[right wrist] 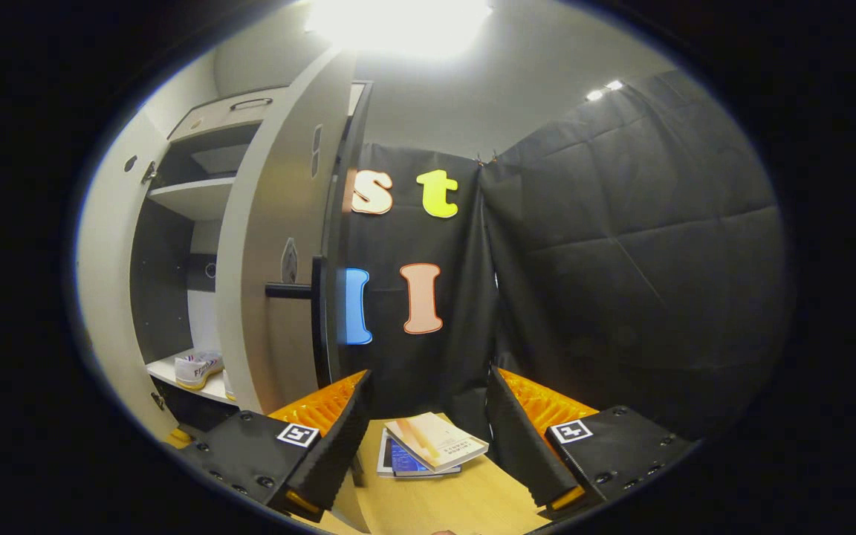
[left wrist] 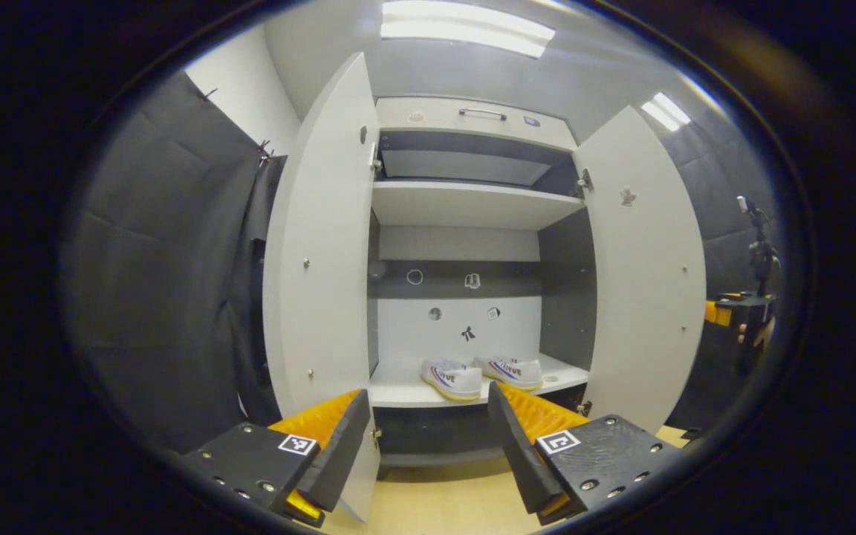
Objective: Grab one shoe with the right hand and put it into the shoe cabinet, grab the other shoe with the left hand and put it into the shoe cabinet; then close the right door with the right hand and the left door with the left hand.
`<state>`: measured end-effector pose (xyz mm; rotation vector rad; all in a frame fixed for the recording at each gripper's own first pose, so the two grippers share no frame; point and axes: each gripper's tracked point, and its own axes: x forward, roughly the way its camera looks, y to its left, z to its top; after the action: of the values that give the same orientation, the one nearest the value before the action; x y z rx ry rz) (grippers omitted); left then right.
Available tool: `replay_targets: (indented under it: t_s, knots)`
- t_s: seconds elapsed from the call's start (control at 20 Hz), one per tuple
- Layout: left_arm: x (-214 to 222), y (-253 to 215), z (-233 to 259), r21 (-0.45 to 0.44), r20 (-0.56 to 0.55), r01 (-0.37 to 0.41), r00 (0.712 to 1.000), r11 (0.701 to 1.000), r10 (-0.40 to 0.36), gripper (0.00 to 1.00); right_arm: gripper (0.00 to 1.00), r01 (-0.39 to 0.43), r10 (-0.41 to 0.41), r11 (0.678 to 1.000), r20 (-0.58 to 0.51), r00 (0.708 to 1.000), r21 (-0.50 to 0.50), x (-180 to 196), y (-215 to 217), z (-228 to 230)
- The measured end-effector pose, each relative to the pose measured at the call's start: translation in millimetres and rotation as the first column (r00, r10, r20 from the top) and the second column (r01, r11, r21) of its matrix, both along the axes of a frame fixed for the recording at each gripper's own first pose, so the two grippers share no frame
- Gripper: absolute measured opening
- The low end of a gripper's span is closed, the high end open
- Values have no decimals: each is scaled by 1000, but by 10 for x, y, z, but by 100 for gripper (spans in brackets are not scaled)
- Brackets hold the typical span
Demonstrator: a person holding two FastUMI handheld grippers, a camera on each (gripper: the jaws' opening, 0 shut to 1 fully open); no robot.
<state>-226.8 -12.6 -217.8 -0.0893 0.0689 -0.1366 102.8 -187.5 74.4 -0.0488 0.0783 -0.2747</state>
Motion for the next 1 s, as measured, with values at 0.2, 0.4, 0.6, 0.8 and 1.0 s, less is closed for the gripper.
replay_targets:
  t_s: [0.2,0.4,0.6,0.8,1.0]
  knots:
    - [-31,37,50,6,15,7,1000,1000,-7,91,96,-25,25,999,-10,1000,40,-20,123,-17]
    - [-55,72,90,1,22,15,1000,1000,-15,92,95,-122,123,989,-6,992,79,2,534,-34]
    - [-88,267,131,21,29,-3,1000,1000,2,90,95,-201,202,973,0,979,113,68,925,-54]
    - [-153,545,123,31,24,-48,999,998,47,91,95,-265,266,955,12,964,133,188,1294,-64]
    - [-196,1003,143,33,14,-140,990,990,140,90,91,-362,359,922,44,932,139,254,1698,-32]
